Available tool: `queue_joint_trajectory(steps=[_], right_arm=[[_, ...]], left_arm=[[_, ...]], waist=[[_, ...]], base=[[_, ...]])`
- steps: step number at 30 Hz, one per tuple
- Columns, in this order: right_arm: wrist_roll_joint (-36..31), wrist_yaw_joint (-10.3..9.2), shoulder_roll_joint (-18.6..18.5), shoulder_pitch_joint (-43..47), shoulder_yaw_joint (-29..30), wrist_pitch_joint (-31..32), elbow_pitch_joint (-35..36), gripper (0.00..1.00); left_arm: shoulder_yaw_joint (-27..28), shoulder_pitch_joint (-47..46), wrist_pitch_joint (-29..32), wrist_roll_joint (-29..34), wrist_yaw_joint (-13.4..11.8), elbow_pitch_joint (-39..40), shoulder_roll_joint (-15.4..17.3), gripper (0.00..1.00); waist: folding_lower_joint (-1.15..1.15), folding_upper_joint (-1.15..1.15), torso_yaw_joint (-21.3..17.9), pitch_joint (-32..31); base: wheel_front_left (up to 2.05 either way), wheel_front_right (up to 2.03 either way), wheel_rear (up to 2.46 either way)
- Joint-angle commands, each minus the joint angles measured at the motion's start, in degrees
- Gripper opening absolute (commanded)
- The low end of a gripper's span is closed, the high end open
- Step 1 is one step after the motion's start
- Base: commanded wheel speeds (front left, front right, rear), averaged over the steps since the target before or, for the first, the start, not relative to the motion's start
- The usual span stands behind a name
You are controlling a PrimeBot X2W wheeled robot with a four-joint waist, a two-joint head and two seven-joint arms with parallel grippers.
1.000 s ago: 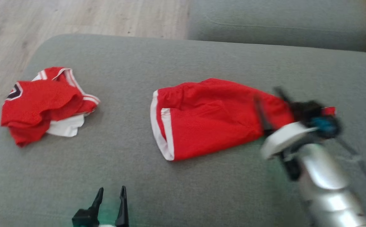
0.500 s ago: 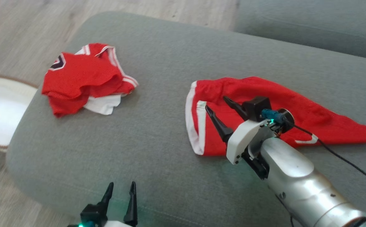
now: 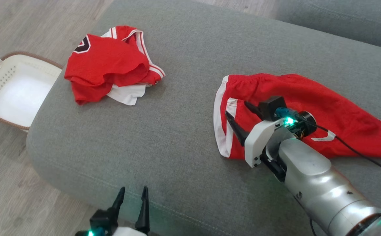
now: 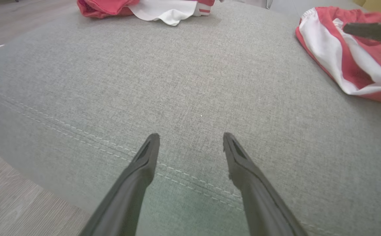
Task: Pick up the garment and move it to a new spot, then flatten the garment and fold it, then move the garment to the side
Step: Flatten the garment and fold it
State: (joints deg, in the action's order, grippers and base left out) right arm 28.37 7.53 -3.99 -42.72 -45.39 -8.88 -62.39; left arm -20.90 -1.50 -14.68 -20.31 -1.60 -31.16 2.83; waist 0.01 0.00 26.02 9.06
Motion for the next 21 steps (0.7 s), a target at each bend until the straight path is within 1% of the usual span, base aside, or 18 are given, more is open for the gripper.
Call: queue_joint_trajectory(steps=[1, 7, 14, 15, 16, 17, 18, 19, 20, 21], right_arm=[[0.78, -0.04, 1.11, -0.03, -0.88, -0.94, 0.76, 1.0], [1.16, -0.04, 1.11, 0.0, -2.13, -1.36, -0.94, 0.99], [2.05, -0.04, 1.11, 0.3, -3.56, -0.91, -1.29, 0.91], [2.23, -0.04, 1.11, 0.32, -3.76, -0.75, -1.36, 0.87], [2.36, -0.04, 1.11, 0.33, -3.97, -0.58, -1.49, 0.78], [2.48, -0.04, 1.11, 0.36, -4.17, -0.39, -1.67, 0.64], [2.7, -0.04, 1.11, 0.39, -4.21, -0.34, -1.84, 0.53], [2.88, -0.04, 1.11, 0.38, -4.23, -0.35, -2.03, 0.36], [3.11, -0.04, 1.11, 0.45, -4.22, -0.31, -2.29, 0.08], [3.37, -0.04, 1.11, 0.5, -4.17, -0.3, -2.5, 0.0]], left_arm=[[1.0, -2.53, -0.32, -0.51, -0.56, 1.7, 0.05, 1.0], [0.79, -2.75, -0.32, -0.96, -0.8, 1.75, 0.05, 1.0], [-0.07, -3.33, -0.32, -1.41, -0.76, 1.57, 0.05, 1.0], [-0.18, -3.42, -0.32, -1.47, -0.75, 1.55, 0.05, 1.0], [-0.29, -3.51, -0.32, -1.54, -0.73, 1.54, 0.05, 1.0], [-0.4, -3.57, -0.32, -1.57, -0.71, 1.54, 0.05, 1.0], [-0.47, -3.6, -0.32, -1.59, -0.73, 1.55, 0.05, 1.0], [-0.43, -3.58, -0.32, -1.58, -0.74, 1.52, 0.05, 1.0], [-0.31, -3.54, -0.32, -1.55, -0.79, 1.48, 0.05, 1.0], [-0.17, -3.47, -0.32, -1.57, -0.81, 1.47, 0.05, 1.0]], waist=[[-0.01, 0.0, 0.18, 0.32], [-0.01, 0.0, -0.13, 0.71], [-0.01, 0.0, 0.07, 1.0], [-0.01, 0.0, 0.17, 1.05], [-0.01, 0.0, 0.3, 1.1], [-0.01, 0.0, 0.46, 1.16], [-0.01, 0.0, 0.61, 1.18], [-0.01, 0.0, 0.73, 1.18], [-0.01, 0.0, 0.85, 1.19], [-0.01, 0.0, 0.94, 1.18]], base=[[0.0, 0.0, 0.0], [0.0, 0.0, 0.0], [0.0, 0.0, 0.0], [0.0, 0.0, 0.0], [0.0, 0.0, 0.0], [0.0, 0.0, 0.0], [0.0, 0.0, 0.0], [0.0, 0.0, 0.0], [0.0, 0.0, 0.0], [0.0, 0.0, 0.0]])
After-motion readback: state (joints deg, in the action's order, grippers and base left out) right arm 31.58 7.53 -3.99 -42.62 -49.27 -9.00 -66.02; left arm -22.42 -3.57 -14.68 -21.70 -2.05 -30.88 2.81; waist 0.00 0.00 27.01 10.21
